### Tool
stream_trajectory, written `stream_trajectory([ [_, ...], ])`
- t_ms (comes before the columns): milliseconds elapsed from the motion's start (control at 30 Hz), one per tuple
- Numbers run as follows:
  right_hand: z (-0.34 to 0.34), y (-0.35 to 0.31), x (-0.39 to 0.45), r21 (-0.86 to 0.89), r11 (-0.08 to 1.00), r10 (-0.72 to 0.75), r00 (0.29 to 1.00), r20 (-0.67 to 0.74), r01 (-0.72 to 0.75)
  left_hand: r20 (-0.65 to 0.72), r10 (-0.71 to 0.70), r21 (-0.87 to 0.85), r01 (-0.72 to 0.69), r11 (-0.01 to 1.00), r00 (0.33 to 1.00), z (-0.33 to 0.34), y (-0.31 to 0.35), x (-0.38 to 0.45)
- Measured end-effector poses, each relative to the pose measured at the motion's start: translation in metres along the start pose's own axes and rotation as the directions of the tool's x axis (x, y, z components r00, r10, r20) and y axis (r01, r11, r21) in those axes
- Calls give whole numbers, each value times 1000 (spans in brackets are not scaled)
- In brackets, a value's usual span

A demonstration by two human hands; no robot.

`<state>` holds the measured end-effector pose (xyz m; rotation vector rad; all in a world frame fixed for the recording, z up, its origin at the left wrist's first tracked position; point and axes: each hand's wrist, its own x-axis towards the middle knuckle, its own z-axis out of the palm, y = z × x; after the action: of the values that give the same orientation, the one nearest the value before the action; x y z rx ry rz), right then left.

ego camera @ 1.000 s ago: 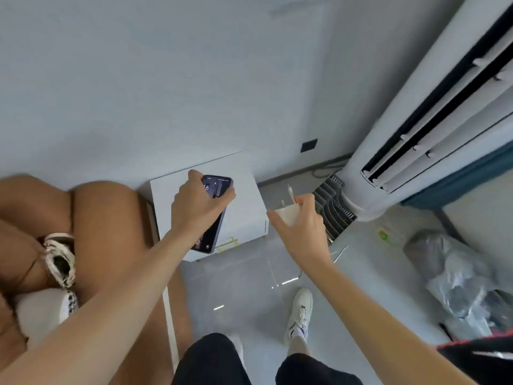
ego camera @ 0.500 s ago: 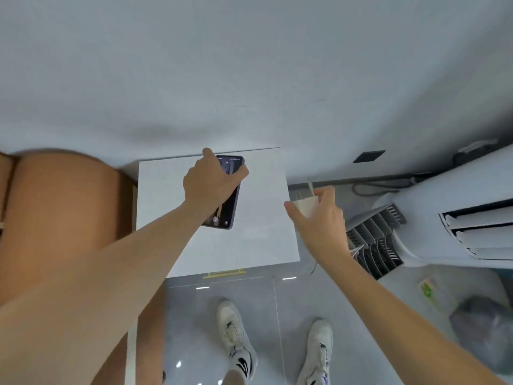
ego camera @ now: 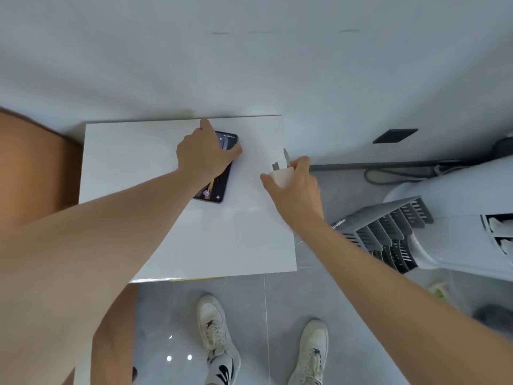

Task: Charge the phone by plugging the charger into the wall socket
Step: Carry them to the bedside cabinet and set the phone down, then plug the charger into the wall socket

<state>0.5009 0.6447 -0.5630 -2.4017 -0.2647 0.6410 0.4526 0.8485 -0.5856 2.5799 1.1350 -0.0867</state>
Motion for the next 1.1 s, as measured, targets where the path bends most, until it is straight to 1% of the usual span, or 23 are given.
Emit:
stream_trajectory([
  [233,16,-8,7,15,999,-32,999,19,32,-16,54,79,-53,995,998,-5,-3,6],
  [400,20,-15,10,32,999,-35,999,27,34,-44,58,142,-51,989,997,-14,-14,9],
  [567,21,-14,11,51,998,-42,998,36,40,-33,66,170,-59,984,997,-13,-28,12],
  [867,20,-5,14,76,994,-81,996,43,77,-23,-15,152,18,988,1000,-5,-37,10],
  [967,15,-2,12,99,990,-100,994,30,97,-64,-4,170,15,985,998,-10,-35,4],
  [1033,9,0,9,112,988,-106,994,31,102,-118,53,107,-40,993,992,-16,-31,-2],
  [1067,6,0,7,125,987,-107,994,38,102,-134,86,24,-83,996,987,-18,-27,-5],
  [1100,3,0,5,138,985,-109,993,47,101,-126,106,-98,-119,988,986,-20,-22,-8],
])
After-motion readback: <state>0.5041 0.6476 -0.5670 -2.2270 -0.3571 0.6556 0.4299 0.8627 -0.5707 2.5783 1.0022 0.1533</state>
